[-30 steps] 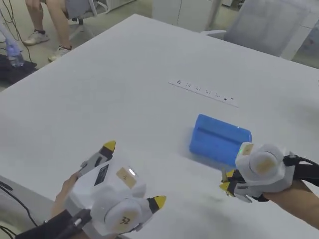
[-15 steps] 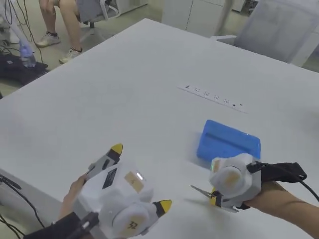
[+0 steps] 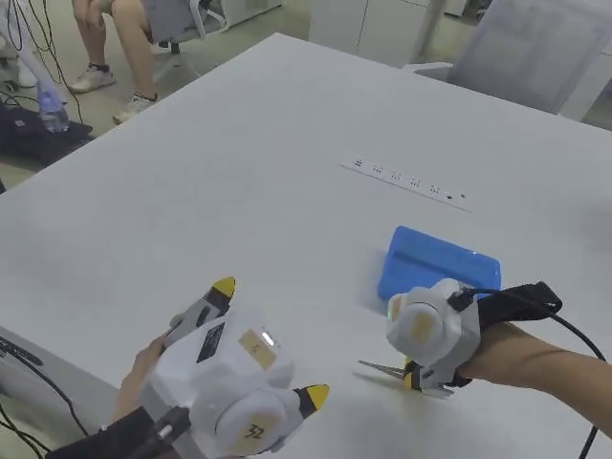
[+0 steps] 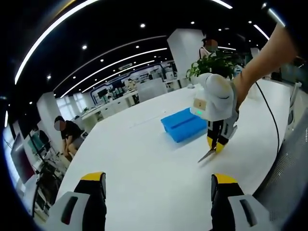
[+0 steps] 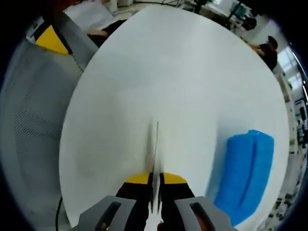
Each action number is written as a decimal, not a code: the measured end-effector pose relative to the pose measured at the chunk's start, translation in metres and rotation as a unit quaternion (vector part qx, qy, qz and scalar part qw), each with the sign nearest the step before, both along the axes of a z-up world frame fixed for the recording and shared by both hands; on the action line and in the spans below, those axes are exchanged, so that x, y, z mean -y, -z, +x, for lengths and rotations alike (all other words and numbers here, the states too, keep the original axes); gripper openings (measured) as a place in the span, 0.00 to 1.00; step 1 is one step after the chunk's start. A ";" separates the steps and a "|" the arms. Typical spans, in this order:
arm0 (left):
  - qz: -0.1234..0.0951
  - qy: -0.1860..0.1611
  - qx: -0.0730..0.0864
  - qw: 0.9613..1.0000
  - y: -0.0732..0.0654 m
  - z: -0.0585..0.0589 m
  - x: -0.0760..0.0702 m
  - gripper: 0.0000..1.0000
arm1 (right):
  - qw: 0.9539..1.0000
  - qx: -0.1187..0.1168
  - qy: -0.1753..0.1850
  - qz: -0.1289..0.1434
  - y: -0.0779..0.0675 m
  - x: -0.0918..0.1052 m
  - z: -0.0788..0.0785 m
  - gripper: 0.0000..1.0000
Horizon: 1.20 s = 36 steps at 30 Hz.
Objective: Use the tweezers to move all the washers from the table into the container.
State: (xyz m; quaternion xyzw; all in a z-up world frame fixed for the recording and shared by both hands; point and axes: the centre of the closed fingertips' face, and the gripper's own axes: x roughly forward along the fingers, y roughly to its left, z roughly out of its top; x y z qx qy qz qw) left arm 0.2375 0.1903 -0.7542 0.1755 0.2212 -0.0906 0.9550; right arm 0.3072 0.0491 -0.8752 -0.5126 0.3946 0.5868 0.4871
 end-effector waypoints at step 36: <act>-0.028 0.012 0.011 0.999 -0.006 -0.001 0.007 0.94 | 0.742 0.174 0.514 0.393 -0.152 0.135 -0.053 0.76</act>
